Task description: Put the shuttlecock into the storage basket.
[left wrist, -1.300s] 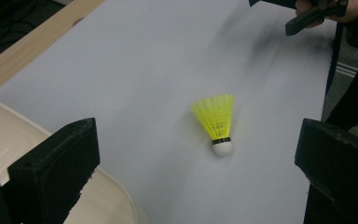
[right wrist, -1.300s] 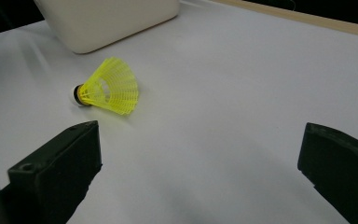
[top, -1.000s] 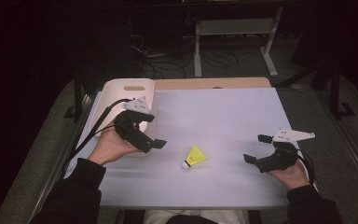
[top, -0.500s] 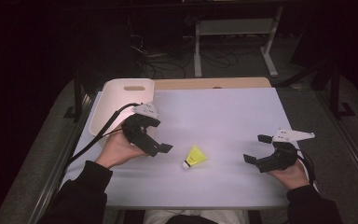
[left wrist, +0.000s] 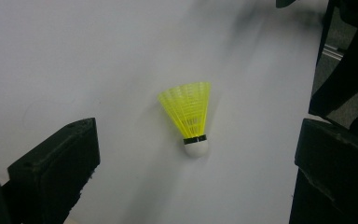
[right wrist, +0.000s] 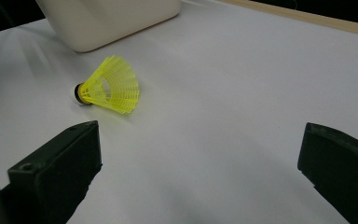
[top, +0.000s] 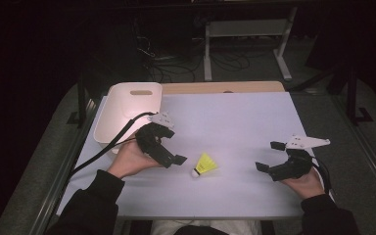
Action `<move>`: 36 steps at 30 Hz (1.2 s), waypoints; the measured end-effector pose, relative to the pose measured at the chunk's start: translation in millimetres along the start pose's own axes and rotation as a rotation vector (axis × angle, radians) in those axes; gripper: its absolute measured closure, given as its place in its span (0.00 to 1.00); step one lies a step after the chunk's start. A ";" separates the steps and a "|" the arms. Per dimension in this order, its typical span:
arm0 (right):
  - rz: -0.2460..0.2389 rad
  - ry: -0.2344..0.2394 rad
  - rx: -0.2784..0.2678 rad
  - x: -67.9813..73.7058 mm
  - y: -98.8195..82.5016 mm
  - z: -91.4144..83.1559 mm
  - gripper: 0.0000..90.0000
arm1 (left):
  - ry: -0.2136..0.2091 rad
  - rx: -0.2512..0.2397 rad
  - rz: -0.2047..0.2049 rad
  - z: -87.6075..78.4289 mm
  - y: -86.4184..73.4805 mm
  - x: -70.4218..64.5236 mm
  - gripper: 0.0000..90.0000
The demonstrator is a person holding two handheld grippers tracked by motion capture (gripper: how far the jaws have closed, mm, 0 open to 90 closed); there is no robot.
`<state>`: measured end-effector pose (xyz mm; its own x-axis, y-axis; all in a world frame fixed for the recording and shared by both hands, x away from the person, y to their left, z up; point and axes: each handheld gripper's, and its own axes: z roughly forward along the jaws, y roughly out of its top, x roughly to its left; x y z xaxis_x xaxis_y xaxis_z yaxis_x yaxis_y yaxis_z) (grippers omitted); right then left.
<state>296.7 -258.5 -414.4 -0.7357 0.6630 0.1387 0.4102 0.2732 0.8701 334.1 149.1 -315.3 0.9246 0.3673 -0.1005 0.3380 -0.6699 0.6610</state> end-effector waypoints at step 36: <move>-0.003 0.011 0.003 0.5 -0.2 0.0 0.00 | -0.035 0.123 0.048 48.6 7.7 -20.2 0.00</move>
<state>296.2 -258.2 -414.5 -0.7425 0.6548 0.1413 0.4100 0.2774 0.8689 326.6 105.2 -344.4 0.9452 0.3115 -0.0978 0.3097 -0.7610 0.5701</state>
